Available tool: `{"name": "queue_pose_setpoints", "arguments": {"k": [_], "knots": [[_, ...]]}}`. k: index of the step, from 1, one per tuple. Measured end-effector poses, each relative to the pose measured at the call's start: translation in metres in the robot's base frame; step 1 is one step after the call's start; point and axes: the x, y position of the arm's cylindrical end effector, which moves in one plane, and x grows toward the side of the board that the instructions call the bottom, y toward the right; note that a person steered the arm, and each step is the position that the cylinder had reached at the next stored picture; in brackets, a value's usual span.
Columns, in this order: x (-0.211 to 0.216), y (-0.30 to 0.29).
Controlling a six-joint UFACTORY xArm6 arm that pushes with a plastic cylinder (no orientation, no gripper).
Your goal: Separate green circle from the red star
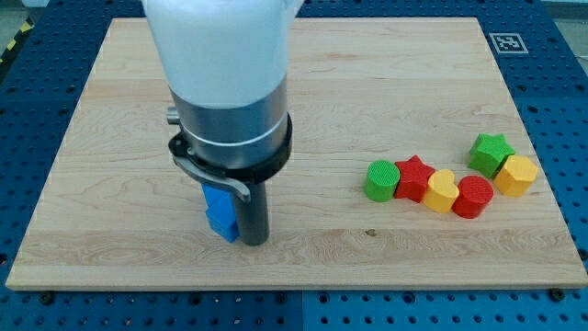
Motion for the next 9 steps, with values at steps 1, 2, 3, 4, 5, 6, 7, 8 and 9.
{"name": "queue_pose_setpoints", "arguments": {"k": [1, 2, 3, 4, 5, 6, 7, 8, 9], "knots": [[-0.013, -0.001], [-0.013, 0.001], [-0.013, 0.047], [-0.013, 0.118], [-0.013, 0.135], [-0.022, 0.133], [-0.049, 0.133], [-0.072, 0.133], [-0.089, 0.133]]}}
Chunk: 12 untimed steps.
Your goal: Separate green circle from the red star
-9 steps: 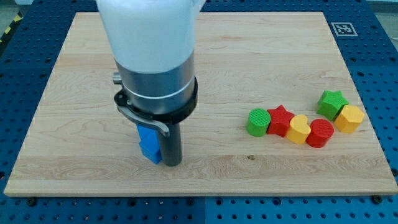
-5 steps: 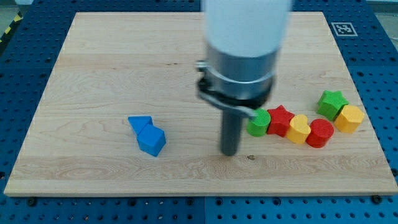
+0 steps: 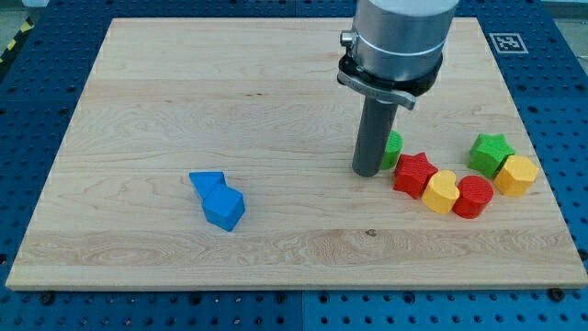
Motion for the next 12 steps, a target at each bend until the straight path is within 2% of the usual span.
{"name": "queue_pose_setpoints", "arguments": {"k": [2, 4, 6, 8, 11, 12], "knots": [[-0.026, 0.000], [-0.028, 0.002], [0.005, 0.017], [0.014, 0.045], [-0.071, 0.022], [-0.071, 0.044]]}}
